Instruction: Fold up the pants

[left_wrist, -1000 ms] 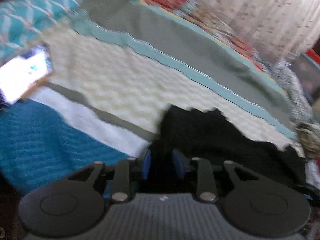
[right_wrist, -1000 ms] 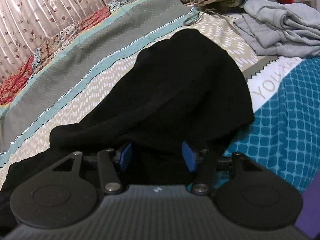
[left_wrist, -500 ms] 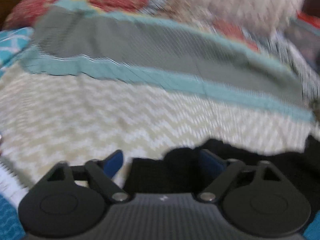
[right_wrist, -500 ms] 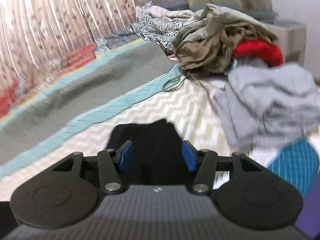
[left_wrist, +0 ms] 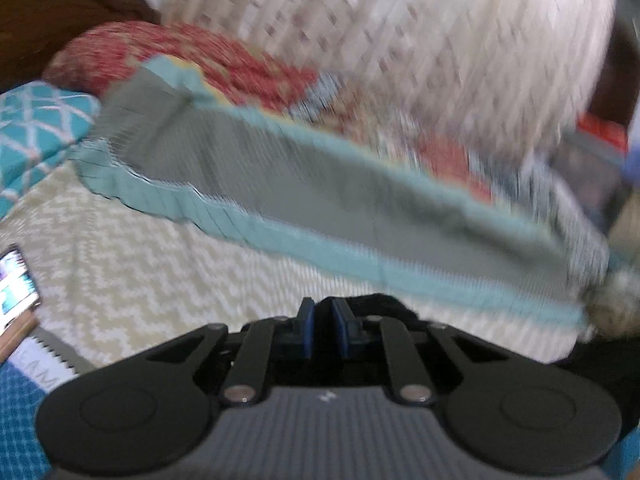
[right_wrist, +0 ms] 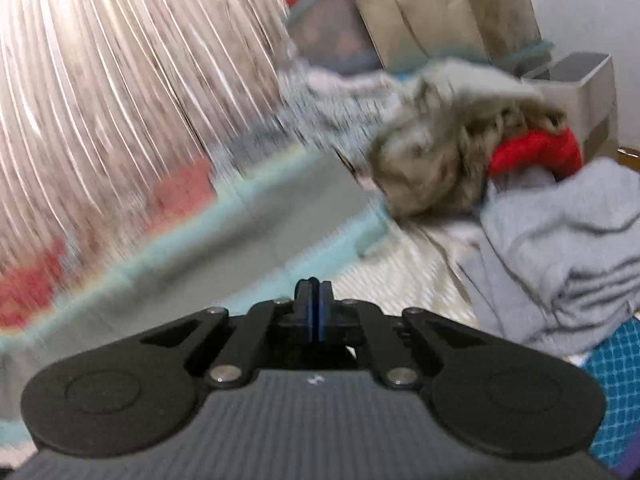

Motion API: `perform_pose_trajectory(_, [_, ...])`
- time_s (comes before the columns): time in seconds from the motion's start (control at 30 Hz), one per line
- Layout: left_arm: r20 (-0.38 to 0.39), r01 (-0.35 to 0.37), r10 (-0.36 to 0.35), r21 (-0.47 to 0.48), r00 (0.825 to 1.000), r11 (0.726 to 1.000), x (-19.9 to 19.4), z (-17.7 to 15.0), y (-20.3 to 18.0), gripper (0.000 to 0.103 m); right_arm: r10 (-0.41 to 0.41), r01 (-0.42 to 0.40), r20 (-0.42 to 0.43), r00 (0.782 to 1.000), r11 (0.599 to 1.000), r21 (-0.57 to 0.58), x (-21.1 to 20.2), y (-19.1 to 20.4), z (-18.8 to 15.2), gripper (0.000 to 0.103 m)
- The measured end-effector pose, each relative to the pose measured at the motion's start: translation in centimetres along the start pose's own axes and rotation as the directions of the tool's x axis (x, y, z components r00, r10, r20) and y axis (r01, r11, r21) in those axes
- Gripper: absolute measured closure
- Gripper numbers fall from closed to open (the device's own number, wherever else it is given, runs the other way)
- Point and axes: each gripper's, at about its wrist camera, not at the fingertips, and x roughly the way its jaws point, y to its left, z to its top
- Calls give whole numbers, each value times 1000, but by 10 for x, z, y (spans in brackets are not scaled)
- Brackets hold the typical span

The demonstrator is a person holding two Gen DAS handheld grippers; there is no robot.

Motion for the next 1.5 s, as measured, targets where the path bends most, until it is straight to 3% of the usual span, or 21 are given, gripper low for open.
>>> perform_pose_trajectory(0.2, [122,47,-17,-243,992,969,-48,18,57,96,108,-106,142,984,994,-22,-22,54,34,98])
perform_pose_trajectory(0.33, [165,5,44,-282,985,959,-65,21,80,96,158,-143,258,953,987,-77,-34,85,51,101])
perform_pose_trajectory(0.4, [165,-6,59,-307,984,952,-67,21,91,96,195,-169,276,941,979,-113,-31,101,61,101])
perform_pose_trajectory(0.53, [111,-34,72,-316,991,948,-50,18,96,96,219,-184,184,958,965,-186,3,129,77,100])
perform_pose_trajectory(0.67, [109,-47,86,-321,990,946,-48,10,103,96,169,-146,81,982,961,-236,27,114,68,95])
perform_pose_trajectory(0.8, [95,-34,73,-360,993,932,-49,7,118,96,38,-38,-5,999,987,-156,43,55,49,73])
perform_pose_trajectory(0.87, [91,-37,75,-366,993,930,-51,4,118,96,-48,40,-73,996,994,-106,57,24,40,67])
perform_pose_trajectory(0.97, [85,-51,87,-354,993,934,-52,2,115,96,-144,133,-207,968,989,-66,88,-10,21,65])
perform_pose_trajectory(1.03, [84,-57,92,-352,992,934,-54,2,112,96,-153,144,-261,953,988,-55,103,-18,9,61])
perform_pose_trajectory(1.13, [77,-69,102,-344,992,936,-55,4,110,96,-147,114,-292,945,986,-125,124,-8,-6,44])
perform_pose_trajectory(1.27, [74,-86,117,-331,990,940,-55,7,104,96,-160,85,-334,929,970,-228,148,-1,-33,49])
perform_pose_trajectory(1.3, [73,-91,121,-325,990,941,-54,8,102,96,-177,72,-371,912,958,-279,152,2,-43,80])
perform_pose_trajectory(1.33, [71,-94,123,-322,990,942,-53,8,101,96,-229,80,-396,889,930,-359,156,6,-51,90])
perform_pose_trajectory(1.37, [69,-96,124,-318,990,943,-51,9,101,96,-247,75,-391,886,911,-406,157,10,-55,91])
perform_pose_trajectory(1.5, [61,-104,128,-303,990,947,-41,14,100,96,-153,50,-300,941,944,-325,122,11,-28,95])
